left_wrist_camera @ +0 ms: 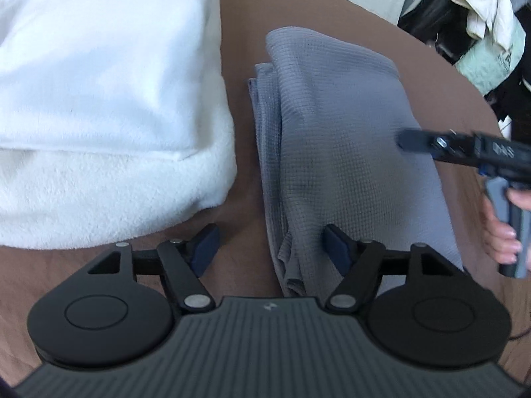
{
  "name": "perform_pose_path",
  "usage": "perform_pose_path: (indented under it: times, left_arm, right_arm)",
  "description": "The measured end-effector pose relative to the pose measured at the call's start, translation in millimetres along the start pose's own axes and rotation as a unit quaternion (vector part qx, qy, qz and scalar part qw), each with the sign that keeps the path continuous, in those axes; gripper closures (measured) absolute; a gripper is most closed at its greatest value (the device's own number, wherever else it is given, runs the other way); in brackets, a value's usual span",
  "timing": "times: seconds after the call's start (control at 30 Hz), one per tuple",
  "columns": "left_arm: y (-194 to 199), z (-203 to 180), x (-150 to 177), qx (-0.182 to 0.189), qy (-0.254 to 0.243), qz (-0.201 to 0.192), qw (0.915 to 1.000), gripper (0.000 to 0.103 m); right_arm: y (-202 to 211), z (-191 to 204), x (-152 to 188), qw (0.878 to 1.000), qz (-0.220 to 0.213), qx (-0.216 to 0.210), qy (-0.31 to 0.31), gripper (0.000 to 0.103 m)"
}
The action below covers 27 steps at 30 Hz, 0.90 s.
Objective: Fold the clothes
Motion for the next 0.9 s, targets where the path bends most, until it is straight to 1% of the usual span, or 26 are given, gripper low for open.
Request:
perform_pose_path:
  times: [0.07,0.1,0.13,0.17,0.2,0.23,0.27,0.3,0.33,0.4,0.43,0.47,0.5,0.53,0.57,0.6,0.63,0.7,0.73,0.77,0.83,0.87,0.9]
  left_arm:
    - [2,3,1,0.001,0.009,-0.006,0.9999,0.033]
    - [3,4,2,-0.003,0.007,-0.013,0.9999,0.033]
    - [5,5,2,-0.007,0.004,-0.019,0.9998,0.035]
    - [8,4,2,-0.014,-0.006,-0.031,0.9994,0.043]
    - [13,0,1,-0.019,-0.016,-0.047,0.9986,0.047]
    - [17,-4,0,-0.024,-0.026,-0.062,0.9974,0.05]
    - [22,-8,-1,-0.027,-0.034,-0.078,0.996,0.05]
    - [22,-10,-3,-0.03,-0.037,-0.085,0.9953,0.05]
    - [21,-12,-6,-0.033,-0.039,-0.089,0.9947,0.047]
    - [17,-16,-11,-0.038,-0.043,-0.099,0.9935,0.043]
    - [16,-18,-14,-0.041,-0.045,-0.103,0.9928,0.038]
    - [11,-19,-16,-0.034,-0.043,-0.097,0.9938,0.035]
    - [6,-21,-16,-0.015,-0.037,-0.078,0.9961,0.035]
    - [-1,-24,-16,0.006,-0.032,-0.057,0.9978,0.034]
    - [-4,-26,-15,0.021,-0.028,-0.047,0.9983,0.031]
    - [-8,-27,-14,0.033,-0.025,-0.04,0.9983,0.029]
    - [-11,-29,-14,0.046,-0.022,-0.033,0.9981,0.028]
    - [-16,-33,-11,0.061,-0.032,-0.023,0.9974,0.028]
    - [-18,-34,-9,0.068,-0.035,-0.018,0.9969,0.028]
    - [-20,-36,-8,0.066,-0.039,-0.02,0.9969,0.027]
    - [-25,-39,-7,0.058,-0.048,-0.027,0.9968,0.027]
    - [-24,-40,-3,0.054,-0.054,-0.034,0.9965,0.029]
    - [-21,-41,0,0.049,-0.062,-0.042,0.996,0.035]
  right_arm:
    - [-16,2,-8,1.0,0.006,-0.012,-0.004,0.034]
    - [-20,7,-10,1.0,0.009,-0.012,0.011,0.041]
    - [-22,14,-12,0.999,0.011,-0.008,0.039,0.06]
    - [-22,26,-13,0.997,0.009,-0.003,0.076,0.067]
    - [-19,41,-14,0.993,0.004,0.003,0.121,0.071]
    - [-14,55,-14,0.988,-0.005,0.006,0.153,0.074]
    - [-9,67,-15,0.985,-0.019,0.006,0.171,0.075]
    - [-3,76,-16,0.982,-0.032,0.011,0.187,0.075]
    - [3,78,-18,0.98,-0.044,0.024,0.193,0.075]
    - [13,71,-23,0.979,-0.065,0.06,0.185,0.075]
    - [18,67,-25,0.978,-0.076,0.077,0.181,0.075]
    - [23,58,-29,0.978,-0.082,0.096,0.165,0.074]
    - [24,43,-31,0.982,-0.078,0.108,0.134,0.07]
    - [23,25,-32,0.987,-0.068,0.111,0.098,0.062]
    - [25,11,-31,0.99,-0.067,0.106,0.065,0.058]
    - [28,-2,-27,0.992,-0.076,0.093,0.034,0.051]
    - [32,-14,-24,0.993,-0.084,0.08,0.003,0.048]
    - [42,-30,-19,0.992,-0.109,0.037,-0.055,0.045]
    - [46,-35,-18,0.99,-0.117,0.022,-0.071,0.042]
    - [50,-39,-17,0.989,-0.124,0.006,-0.086,0.042]
    - [52,-43,-20,0.988,-0.125,-0.004,-0.095,0.04]
    - [50,-43,-23,0.988,-0.123,-0.005,-0.094,0.039]
    - [46,-42,-26,0.988,-0.123,-0.006,-0.094,0.036]
Point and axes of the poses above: each gripper's, at about its wrist camera, not at the fingertips, and y roughly against the way its jaws point, z to its left, x to its underside, the point moved 5 cm from there along -y, roughly the way its jaws point, and after that the axes turned 11 degrees about -x, right-handed, at the moved point
